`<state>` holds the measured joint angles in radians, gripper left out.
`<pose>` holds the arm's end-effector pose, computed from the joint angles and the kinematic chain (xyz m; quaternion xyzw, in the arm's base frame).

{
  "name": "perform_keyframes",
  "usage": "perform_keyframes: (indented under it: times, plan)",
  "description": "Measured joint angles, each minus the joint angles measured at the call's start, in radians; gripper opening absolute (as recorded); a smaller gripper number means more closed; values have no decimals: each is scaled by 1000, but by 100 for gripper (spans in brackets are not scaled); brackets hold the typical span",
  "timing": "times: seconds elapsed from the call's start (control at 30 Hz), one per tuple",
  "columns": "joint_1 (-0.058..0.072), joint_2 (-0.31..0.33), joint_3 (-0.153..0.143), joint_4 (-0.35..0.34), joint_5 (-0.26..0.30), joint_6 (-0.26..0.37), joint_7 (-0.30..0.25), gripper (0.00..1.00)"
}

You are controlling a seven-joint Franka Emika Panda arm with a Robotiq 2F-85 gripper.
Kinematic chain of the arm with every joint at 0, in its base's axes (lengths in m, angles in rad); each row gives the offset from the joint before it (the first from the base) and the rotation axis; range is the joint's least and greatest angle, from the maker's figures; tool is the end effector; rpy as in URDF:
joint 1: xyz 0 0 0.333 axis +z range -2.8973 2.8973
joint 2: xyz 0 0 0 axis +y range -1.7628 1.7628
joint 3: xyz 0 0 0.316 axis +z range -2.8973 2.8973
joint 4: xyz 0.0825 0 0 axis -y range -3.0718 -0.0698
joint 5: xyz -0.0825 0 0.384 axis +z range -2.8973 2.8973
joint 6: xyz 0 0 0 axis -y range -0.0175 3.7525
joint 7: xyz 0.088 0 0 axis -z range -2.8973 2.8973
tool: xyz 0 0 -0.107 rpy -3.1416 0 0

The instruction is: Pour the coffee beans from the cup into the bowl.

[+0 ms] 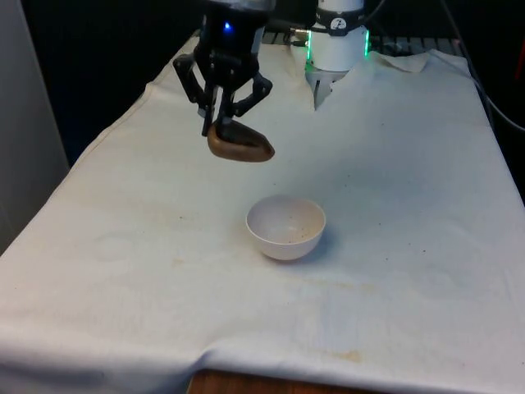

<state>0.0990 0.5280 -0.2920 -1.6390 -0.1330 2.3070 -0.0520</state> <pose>0.6881 -0.1097 0.3368 0.9893 -0.0047 0.0626 0.1320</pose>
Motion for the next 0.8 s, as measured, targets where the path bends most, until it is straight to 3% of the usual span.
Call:
perform_keyframes:
  times: [0.67, 0.8]
  plan:
    - [0, 17, 62, 1, -268, 18, 228, 0]
    - [0, 20, 67, 2, -293, 18, 250, 0]
